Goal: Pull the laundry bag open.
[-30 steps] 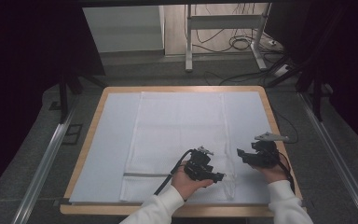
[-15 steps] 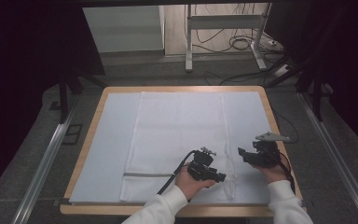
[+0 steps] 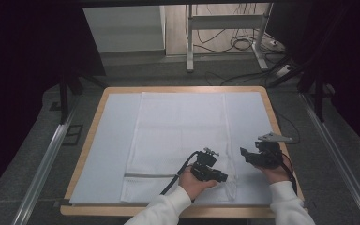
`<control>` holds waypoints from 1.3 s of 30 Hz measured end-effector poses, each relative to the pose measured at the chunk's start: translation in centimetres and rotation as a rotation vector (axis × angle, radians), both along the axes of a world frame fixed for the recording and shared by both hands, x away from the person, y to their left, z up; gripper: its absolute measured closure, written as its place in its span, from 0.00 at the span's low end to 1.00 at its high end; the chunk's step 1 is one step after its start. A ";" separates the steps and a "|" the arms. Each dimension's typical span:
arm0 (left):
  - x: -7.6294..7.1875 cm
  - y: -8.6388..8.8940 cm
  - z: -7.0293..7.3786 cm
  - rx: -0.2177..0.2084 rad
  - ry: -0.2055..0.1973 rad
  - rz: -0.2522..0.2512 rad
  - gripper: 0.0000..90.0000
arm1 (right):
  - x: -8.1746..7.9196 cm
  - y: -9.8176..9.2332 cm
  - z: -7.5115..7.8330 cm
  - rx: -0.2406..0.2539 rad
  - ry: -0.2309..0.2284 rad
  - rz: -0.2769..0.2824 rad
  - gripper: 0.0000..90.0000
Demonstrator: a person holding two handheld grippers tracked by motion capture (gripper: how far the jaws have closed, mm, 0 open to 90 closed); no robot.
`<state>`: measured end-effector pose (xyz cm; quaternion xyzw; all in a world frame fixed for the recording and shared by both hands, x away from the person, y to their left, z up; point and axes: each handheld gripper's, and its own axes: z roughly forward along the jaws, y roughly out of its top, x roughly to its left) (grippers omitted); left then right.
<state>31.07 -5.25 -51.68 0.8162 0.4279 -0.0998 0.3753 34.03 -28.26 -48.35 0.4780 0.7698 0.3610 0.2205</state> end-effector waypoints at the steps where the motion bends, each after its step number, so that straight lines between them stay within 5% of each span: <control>1: 0.1 0.0 0.0 0.002 0.001 0.001 0.75 | 0.0 0.0 0.0 -0.001 0.000 0.001 0.34; 16: 0.0 -0.5 -0.5 0.024 -0.033 0.000 0.85 | 0.0 -0.1 0.0 0.000 -0.004 -0.004 0.34; 39: 0.0 -0.3 -0.7 -0.014 -0.039 -0.032 0.97 | 0.0 -0.2 0.2 -0.003 -0.010 -0.008 0.34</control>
